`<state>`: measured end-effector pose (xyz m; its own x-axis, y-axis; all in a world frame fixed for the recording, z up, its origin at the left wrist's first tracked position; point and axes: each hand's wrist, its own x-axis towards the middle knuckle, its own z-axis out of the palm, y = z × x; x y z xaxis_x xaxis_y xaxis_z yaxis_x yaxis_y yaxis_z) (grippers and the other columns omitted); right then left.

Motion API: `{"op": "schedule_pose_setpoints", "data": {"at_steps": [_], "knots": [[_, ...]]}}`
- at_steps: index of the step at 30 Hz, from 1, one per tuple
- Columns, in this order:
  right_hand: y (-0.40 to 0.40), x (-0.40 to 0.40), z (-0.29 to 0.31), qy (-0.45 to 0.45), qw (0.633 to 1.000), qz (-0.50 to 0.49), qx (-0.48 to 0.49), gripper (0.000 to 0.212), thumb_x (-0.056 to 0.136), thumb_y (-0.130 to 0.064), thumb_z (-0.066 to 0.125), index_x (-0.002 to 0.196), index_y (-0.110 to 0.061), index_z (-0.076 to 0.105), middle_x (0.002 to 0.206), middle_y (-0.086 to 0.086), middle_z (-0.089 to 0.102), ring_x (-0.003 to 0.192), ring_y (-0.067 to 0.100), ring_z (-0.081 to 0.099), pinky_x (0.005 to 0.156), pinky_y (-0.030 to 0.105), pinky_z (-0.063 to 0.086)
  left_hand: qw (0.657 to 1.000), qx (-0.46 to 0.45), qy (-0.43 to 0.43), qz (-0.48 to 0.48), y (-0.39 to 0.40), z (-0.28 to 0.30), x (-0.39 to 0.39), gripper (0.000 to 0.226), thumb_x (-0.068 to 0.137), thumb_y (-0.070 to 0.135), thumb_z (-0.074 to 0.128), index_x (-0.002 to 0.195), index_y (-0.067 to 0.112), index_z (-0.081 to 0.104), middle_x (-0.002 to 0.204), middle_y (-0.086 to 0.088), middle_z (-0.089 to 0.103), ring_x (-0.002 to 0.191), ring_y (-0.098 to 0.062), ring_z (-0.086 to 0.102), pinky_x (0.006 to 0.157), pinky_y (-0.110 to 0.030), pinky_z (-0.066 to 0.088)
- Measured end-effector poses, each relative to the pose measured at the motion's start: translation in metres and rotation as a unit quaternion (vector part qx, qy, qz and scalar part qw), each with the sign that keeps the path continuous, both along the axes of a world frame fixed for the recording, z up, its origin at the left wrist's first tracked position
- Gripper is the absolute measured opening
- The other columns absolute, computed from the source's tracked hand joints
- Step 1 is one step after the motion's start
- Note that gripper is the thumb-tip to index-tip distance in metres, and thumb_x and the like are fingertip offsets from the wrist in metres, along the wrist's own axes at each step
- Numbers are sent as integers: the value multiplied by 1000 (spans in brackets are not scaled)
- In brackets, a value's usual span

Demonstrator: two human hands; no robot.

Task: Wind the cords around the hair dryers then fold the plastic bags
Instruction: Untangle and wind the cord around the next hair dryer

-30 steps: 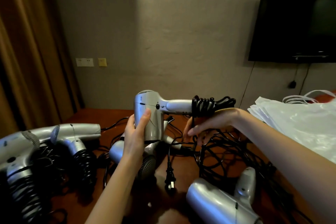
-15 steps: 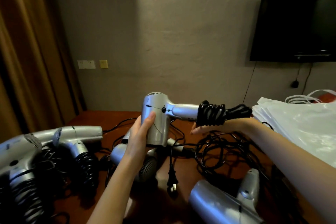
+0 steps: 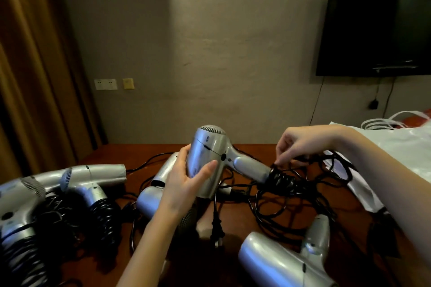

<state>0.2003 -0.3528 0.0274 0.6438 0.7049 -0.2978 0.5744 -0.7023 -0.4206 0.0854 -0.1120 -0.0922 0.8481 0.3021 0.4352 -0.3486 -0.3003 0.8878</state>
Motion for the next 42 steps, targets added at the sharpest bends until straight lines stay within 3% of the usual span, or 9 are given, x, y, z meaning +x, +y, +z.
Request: {"op": "schedule_pose_setpoints", "data": {"at_steps": [3, 8, 12, 15, 19, 26, 32, 36, 42], "knots": [[1, -2, -1, 60, 996, -39, 62, 22, 94, -19, 59, 75, -11, 66, 45, -6, 48, 39, 6, 42, 45, 15, 36, 999, 37, 4, 11, 0, -2, 1, 65, 61, 70, 66, 118, 41, 52, 104, 13, 65, 97, -8, 65, 87, -48, 55], [18, -8, -20, -76, 984, -70, 145, 26, 92, -23, 62, 86, 0, 70, 42, -6, 53, 36, 2, 43, 42, 10, 33, 995, 51, -14, 83, -3, -2, 0, 65, 62, 72, 61, 119, 44, 46, 103, 18, 62, 89, 5, 61, 81, -36, 56], [15, -18, -26, 77, 956, -108, 260, 13, 95, -11, 56, 106, -6, 59, 58, -1, 67, 46, 6, 58, 43, 13, 42, 989, 42, -25, 141, 0, -1, 0, 87, 64, 74, 59, 136, 29, 43, 105, 18, 58, 93, -1, 60, 80, -33, 55], [14, -30, -38, 198, 910, -112, 348, 21, 93, -7, 55, 114, -4, 49, 92, 12, 75, 70, 16, 70, 55, 20, 54, 986, 46, -25, 159, -1, -3, 0, 94, 66, 79, 60, 140, 26, 40, 106, 15, 57, 95, -7, 61, 77, -31, 55], [23, -40, -63, 246, 813, -114, 515, 17, 91, 0, 53, 108, 3, 52, 104, 15, 72, 87, 21, 70, 74, 29, 58, 984, 0, -34, 177, -3, 1, -1, 79, 71, 61, 60, 137, 21, 43, 100, 15, 58, 84, 7, 59, 63, -9, 45], [36, -49, -80, 266, 758, -102, 587, 35, 88, -12, 56, 120, 2, 50, 108, 16, 71, 94, 27, 71, 65, 31, 59, 982, -81, -23, 166, 3, -3, 2, 71, 69, 69, 64, 127, 35, 43, 107, 12, 59, 99, -15, 63, 83, -46, 57], [45, -61, -95, 250, 787, -63, 560, 34, 93, -36, 48, 80, -15, 71, 83, 16, 72, 87, 28, 70, 64, 25, 58, 978, -124, -28, 163, 5, -3, 4, 72, 69, 68, 68, 126, 28, 50, 107, 7, 63, 100, -16, 65, 85, -42, 56], [39, -61, -101, 301, 771, -18, 561, 42, 90, -29, 36, 90, -15, 76, 89, 13, 71, 101, 31, 66, 81, 34, 56, 976, -145, -34, 157, 4, 1, 3, 85, 66, 73, 70, 132, 23, 50, 110, 3, 64, 101, -19, 65, 87, -46, 56], [32, -59, -102, 354, 751, 0, 557, 31, 86, -33, 53, 99, -13, 75, 90, 7, 68, 105, 31, 65, 83, 36, 54, 967, -210, -33, 137, 5, 3, 1, 71, 68, 66, 74, 124, 26, 54, 112, -3, 67, 103, -25, 67, 89, -57, 54]]}}
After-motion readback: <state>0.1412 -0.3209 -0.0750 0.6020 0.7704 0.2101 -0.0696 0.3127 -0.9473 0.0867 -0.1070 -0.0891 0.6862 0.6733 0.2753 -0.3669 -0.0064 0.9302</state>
